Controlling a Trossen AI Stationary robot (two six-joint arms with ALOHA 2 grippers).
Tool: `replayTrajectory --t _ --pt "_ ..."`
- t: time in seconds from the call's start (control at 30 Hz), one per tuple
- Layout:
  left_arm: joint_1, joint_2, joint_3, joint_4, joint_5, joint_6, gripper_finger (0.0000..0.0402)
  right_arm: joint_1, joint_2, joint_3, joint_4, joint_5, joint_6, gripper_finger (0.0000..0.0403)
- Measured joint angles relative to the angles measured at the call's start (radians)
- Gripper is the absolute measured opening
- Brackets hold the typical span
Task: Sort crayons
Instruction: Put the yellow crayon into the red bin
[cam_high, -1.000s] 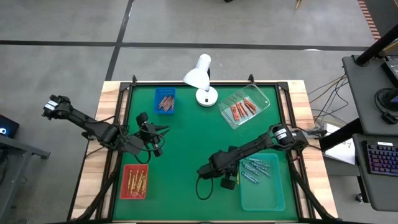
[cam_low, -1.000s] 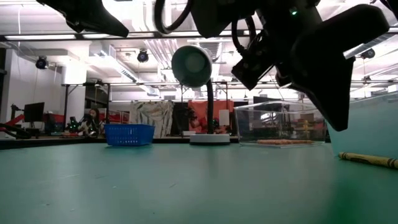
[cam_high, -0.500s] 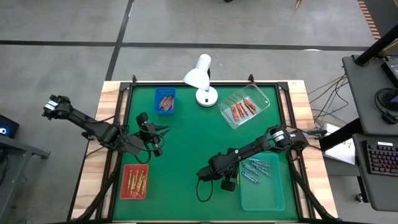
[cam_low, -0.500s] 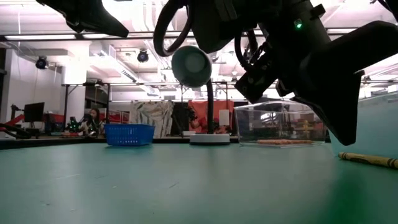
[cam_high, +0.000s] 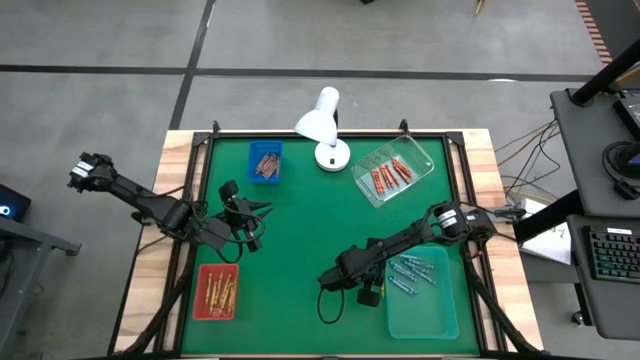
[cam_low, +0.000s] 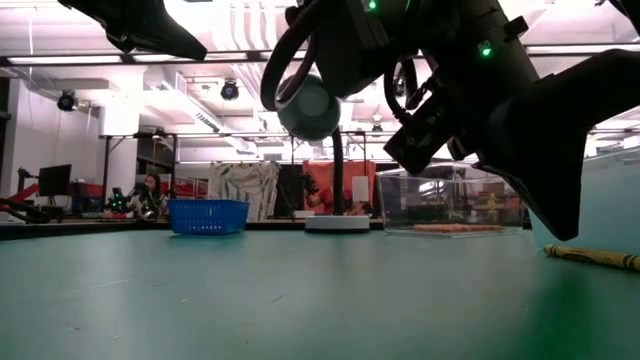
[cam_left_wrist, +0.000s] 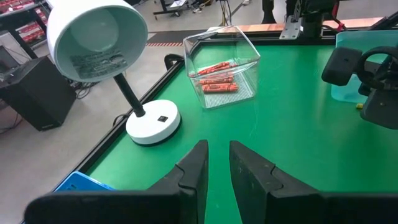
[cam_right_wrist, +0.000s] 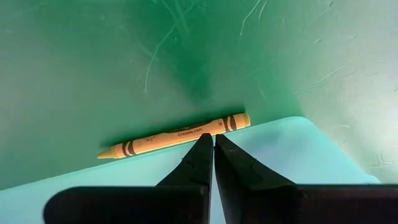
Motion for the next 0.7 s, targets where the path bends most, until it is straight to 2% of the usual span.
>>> replayTrajectory --t 0.7 --pt "0.0 0.0 -0.002 0.0 0.0 0.0 0.0048 0.002 -0.001 -0.049 0.086 0.025 -0.011 0.0009"
